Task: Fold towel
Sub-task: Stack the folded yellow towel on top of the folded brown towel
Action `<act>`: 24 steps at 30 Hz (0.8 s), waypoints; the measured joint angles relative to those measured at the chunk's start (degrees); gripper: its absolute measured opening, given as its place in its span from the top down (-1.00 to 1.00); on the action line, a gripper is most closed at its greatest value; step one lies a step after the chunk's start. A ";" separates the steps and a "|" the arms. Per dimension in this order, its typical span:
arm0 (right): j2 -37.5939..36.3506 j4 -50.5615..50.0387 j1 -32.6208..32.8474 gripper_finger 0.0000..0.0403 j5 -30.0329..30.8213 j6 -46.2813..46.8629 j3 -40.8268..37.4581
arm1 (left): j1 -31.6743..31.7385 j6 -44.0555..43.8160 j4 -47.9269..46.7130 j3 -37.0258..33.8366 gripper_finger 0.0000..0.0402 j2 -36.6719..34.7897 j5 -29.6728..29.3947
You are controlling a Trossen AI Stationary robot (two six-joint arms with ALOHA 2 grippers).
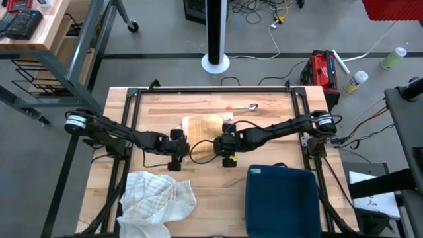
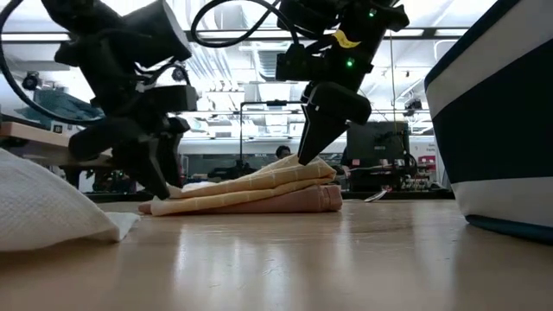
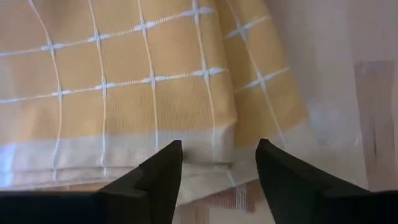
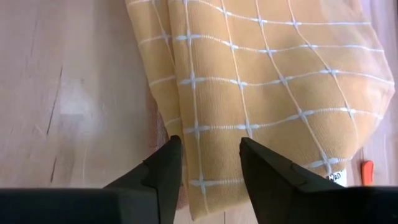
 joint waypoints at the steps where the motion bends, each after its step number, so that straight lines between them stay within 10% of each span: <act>1: -0.02 0.03 0.01 0.25 -0.01 0.03 0.00 | 0.00 -0.08 0.00 0.29 0.08 0.23 -0.15; 9: -0.03 0.28 0.00 0.24 -0.01 0.51 0.00 | 0.00 -0.24 -0.44 1.25 0.93 0.40 -0.33; 24: -0.04 1.17 0.00 0.31 0.05 0.39 -0.10 | -3.58 -6.46 -6.91 7.74 0.99 -2.12 0.85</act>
